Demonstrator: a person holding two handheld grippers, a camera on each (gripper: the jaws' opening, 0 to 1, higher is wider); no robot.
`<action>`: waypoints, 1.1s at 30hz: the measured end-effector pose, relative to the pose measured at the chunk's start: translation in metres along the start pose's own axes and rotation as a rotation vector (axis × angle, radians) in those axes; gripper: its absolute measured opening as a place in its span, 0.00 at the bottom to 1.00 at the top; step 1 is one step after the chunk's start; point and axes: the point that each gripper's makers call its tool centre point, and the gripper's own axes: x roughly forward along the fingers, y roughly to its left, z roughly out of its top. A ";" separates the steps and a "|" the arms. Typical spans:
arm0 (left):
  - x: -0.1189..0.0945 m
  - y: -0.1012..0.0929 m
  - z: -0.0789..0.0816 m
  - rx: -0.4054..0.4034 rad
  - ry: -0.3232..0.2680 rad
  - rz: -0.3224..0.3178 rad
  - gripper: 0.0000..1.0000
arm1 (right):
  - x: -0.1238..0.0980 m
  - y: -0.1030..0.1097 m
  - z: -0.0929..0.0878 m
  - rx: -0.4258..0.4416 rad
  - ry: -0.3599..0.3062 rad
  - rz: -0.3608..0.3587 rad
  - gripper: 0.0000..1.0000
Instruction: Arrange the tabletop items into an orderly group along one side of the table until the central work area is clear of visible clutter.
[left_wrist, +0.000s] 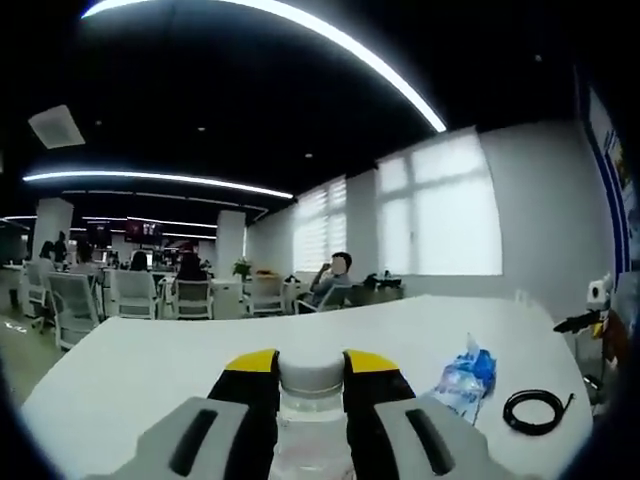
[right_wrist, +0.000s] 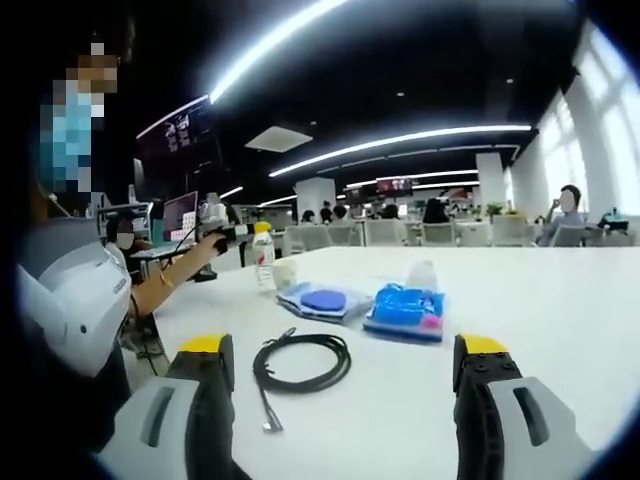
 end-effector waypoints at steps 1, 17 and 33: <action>0.000 0.000 0.000 0.000 -0.002 -0.003 0.22 | 0.000 0.000 0.000 0.000 0.001 0.000 0.88; 0.004 -0.003 -0.011 -0.015 -0.005 -0.057 0.22 | 0.006 0.000 0.001 0.004 0.005 0.001 0.88; -0.009 -0.004 -0.013 -0.070 -0.036 -0.119 0.24 | 0.014 0.004 -0.001 0.005 0.014 0.014 0.88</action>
